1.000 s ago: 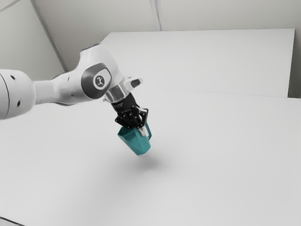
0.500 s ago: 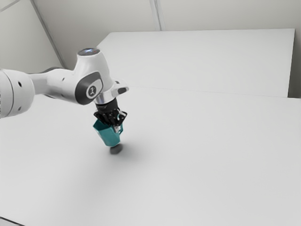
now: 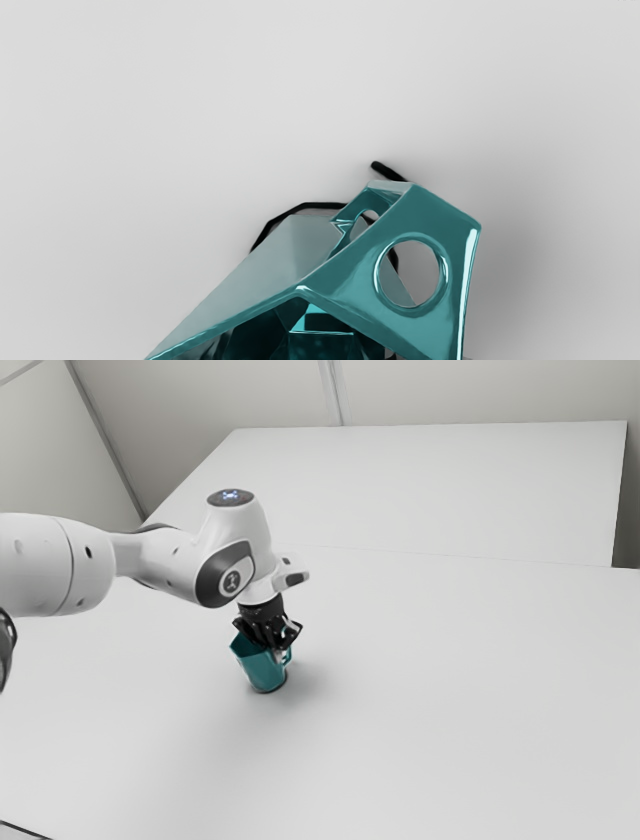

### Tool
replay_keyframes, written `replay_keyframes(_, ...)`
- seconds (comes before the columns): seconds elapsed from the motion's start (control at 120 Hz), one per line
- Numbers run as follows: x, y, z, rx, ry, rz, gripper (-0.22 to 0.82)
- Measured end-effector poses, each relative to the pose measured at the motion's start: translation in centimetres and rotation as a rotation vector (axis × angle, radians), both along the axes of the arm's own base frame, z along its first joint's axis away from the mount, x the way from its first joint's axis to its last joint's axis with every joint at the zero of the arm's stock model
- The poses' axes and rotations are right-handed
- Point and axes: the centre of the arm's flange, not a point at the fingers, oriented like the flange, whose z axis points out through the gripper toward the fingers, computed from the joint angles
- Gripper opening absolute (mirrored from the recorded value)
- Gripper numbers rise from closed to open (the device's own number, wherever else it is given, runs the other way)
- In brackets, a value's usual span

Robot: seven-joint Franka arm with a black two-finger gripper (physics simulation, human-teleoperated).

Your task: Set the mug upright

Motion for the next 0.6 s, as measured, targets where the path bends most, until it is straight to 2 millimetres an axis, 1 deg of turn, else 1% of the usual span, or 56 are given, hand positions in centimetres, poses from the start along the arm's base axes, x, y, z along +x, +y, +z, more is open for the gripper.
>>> replay_keyframes(0.033,0.0,0.0,-0.1,-0.001,-0.001,0.001,-0.18)
replay_keyframes(0.092,0.0,0.0,0.1,-0.004,-0.005,0.002,-0.05)
replay_keyframes(0.192,0.0,0.0,1.2,-0.012,-0.022,0.002,0.18)
replay_keyframes(0.242,0.0,0.0,1.9,-0.016,-0.033,0.002,0.27)
replay_keyframes(0.3,-0.2,0.0,3.1,-0.022,-0.047,0.002,0.35)
replay_keyframes(0.392,-0.5,-0.1,5.2,-0.031,-0.070,-0.002,0.44)
replay_keyframes(0.492,-0.5,-0.3,7.3,-0.041,-0.100,-0.007,0.50)
replay_keyframes(0.6,0.4,-0.7,10.7,-0.042,-0.146,-0.020,0.54)
